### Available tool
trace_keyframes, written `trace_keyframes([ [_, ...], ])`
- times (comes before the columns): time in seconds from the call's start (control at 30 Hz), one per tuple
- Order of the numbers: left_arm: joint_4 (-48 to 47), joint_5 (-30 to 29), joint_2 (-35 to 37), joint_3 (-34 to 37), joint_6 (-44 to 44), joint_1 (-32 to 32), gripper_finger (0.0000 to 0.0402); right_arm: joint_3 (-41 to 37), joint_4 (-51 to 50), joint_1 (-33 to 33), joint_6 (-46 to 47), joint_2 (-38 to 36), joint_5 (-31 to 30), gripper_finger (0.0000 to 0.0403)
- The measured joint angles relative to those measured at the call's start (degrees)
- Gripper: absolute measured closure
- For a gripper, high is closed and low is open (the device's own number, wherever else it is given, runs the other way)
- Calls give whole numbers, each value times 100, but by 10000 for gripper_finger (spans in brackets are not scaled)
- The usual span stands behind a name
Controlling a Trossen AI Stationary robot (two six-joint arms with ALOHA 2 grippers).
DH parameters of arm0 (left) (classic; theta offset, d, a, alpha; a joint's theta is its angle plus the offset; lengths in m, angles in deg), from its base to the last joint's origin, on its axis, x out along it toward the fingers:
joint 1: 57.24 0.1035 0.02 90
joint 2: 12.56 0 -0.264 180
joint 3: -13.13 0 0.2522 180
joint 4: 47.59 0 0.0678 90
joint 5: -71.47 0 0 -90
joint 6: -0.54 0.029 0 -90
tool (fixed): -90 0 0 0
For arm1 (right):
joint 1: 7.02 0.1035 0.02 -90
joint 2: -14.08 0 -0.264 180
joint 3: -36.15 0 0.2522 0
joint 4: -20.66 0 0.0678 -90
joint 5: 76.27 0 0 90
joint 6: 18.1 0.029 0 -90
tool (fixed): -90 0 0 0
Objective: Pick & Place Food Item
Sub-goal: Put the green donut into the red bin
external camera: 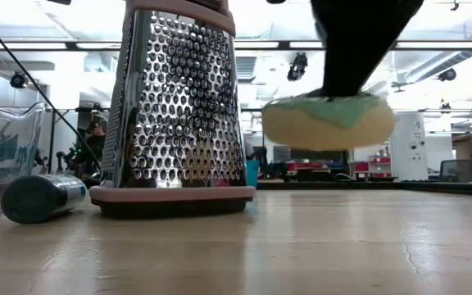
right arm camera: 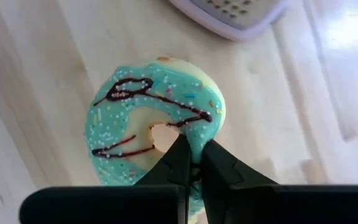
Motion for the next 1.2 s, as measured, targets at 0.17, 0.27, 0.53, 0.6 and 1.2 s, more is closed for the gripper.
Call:
trace_keyframes([
  [0.17,-2,11,0,0,1,0,195,0,-528,60,224,-210,-148,392],
  [0.27,-2,21,0,0,-1,0,195,0,-980,120,452,-342,-243,392],
  [0.53,-3,22,0,0,-21,0,195,0,-2235,389,1371,-660,-240,392],
  [0.6,-4,22,0,0,-21,0,195,0,-2497,471,1613,-709,-235,392],
  [1.2,-6,122,-9,0,-45,0,195,-1128,-2633,1191,3229,-1302,810,392],
])
